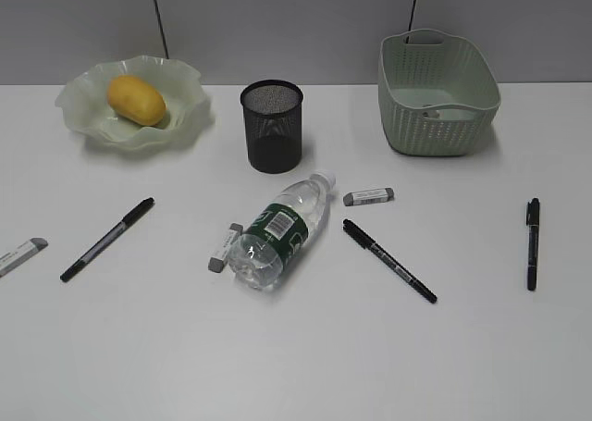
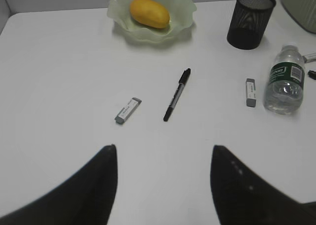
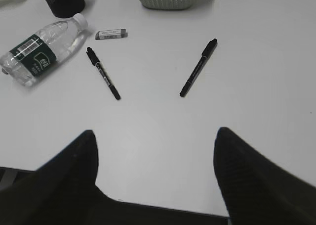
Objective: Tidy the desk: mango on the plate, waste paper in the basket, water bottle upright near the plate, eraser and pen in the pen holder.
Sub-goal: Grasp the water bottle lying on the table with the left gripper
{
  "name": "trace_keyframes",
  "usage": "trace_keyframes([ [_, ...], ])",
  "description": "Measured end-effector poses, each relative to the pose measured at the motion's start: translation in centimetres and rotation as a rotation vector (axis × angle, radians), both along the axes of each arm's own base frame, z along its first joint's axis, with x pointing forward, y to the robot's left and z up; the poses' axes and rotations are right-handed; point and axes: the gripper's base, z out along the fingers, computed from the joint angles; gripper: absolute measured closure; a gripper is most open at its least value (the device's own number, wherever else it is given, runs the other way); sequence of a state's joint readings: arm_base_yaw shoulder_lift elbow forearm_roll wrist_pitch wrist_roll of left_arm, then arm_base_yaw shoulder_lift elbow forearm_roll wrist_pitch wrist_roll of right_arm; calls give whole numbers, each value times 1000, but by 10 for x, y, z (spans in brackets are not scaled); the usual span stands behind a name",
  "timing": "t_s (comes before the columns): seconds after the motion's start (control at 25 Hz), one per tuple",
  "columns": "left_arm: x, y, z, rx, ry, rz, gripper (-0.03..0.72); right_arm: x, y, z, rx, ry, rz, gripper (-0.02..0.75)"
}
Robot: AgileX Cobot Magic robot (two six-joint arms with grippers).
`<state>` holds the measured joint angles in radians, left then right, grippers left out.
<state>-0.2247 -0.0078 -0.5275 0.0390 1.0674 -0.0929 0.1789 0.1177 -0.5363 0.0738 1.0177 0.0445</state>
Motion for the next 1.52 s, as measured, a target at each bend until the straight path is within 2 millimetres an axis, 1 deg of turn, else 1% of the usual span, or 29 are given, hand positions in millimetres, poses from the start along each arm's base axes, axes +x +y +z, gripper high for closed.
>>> trace_keyframes([
  [0.16, 0, -2, 0, -19, 6, -14, 234, 1, 1, -5, 6, 18, 5, 163],
  [0.24, 5, -3, 5, -21, 9, -16, 234, 2, 2, -6, 10, 24, 9, 163],
  [0.28, 9, -4, 8, -22, 3, -17, 234, 2, 2, -6, 12, 24, 9, 163],
  [0.4, 29, -10, 28, -8, -38, -38, 234, 2, 2, -6, 12, 24, 10, 163],
  [0.44, 37, -12, 32, 18, -46, -50, 234, 2, 2, -6, 12, 24, 10, 164],
  [0.52, 59, -19, 41, 68, -31, -93, 225, 2, 2, -6, 13, 24, 10, 171],
  [0.6, 83, -26, 43, 86, 27, -119, 206, 1, 2, -6, 13, 24, 11, 180],
  [0.64, 98, -31, 42, 77, 77, -131, 193, 1, 2, -6, 13, 25, 11, 186],
  [0.72, 120, -39, 40, 45, 151, -149, 176, 1, 2, -6, 13, 25, 11, 195],
  [0.8, 150, -50, 35, 23, 250, -177, 169, 1, 2, -6, 13, 25, 11, 206],
  [0.84, 165, -57, 32, 25, 293, -199, 168, 1, 2, -6, 13, 25, 11, 210],
  [0.92, 187, -70, 29, 29, 348, -249, 167, 1, 2, -6, 13, 25, 11, 219],
  [1.0, 208, -90, 28, 42, 394, -310, 161, 1, 2, -6, 13, 25, 11, 227],
  [1.08, 232, -115, 24, 67, 440, -377, 158, 1, 2, -6, 13, 25, 11, 230],
  [1.24, 265, -167, 15, 118, 512, -495, 142, 1, 2, -6, 13, 25, 11, 234],
  [1.36, 287, -204, 1, 173, 605, -567, 98, 1, 2, -6, 13, 25, 11, 234],
  [1.52, 313, -235, -22, 223, 753, -592, 73, 1, 2, -6, 13, 27, 11, 236],
])
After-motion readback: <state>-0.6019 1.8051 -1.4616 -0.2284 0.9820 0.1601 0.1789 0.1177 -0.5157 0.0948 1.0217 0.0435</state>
